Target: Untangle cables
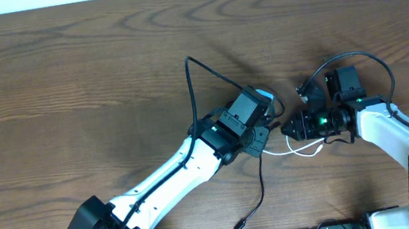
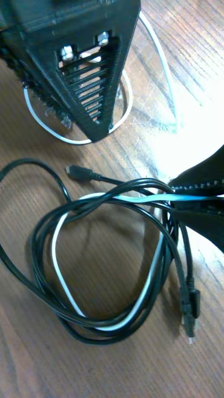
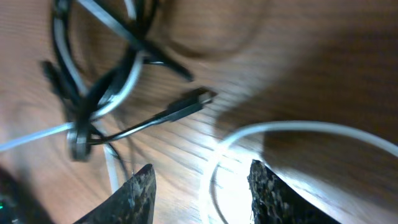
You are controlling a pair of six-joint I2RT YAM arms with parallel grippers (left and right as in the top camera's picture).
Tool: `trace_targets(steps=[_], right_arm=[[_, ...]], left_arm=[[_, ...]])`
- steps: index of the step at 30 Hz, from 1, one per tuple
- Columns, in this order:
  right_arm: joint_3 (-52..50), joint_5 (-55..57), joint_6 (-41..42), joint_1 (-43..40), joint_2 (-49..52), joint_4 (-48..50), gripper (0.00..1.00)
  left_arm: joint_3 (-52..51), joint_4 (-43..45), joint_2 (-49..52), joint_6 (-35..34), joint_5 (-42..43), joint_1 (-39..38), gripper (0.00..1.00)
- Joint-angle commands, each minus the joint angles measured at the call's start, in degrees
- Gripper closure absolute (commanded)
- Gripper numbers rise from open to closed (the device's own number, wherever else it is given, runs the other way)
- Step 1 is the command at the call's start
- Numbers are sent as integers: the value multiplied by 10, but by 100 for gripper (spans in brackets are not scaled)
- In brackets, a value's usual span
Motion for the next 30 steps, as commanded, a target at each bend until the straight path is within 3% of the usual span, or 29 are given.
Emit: trace_targets(steps=[1,6,14,17,23,27,30], right_arm=[[6,-98,12,2,-8,17,54],[5,-126,104,2,-8,15,64],[4,-126,118,4,-8,9,70],[3,-105,127,4,-8,3,73],[3,-66,144,4,-8,2,73],[3,-64,143,4,-8,2,73],[3,-49,143,4,-8,5,73]], left_arm=[[8,7,1,-5,-5,-1,93],[7,35,2,-2,-25,0,93],[2,129,72,40,-68,0,92],[2,187,103,86,-77,0,92],[2,270,132,90,-141,0,92],[2,274,146,90,-149,2,83],[8,271,120,90,-147,7,53]])
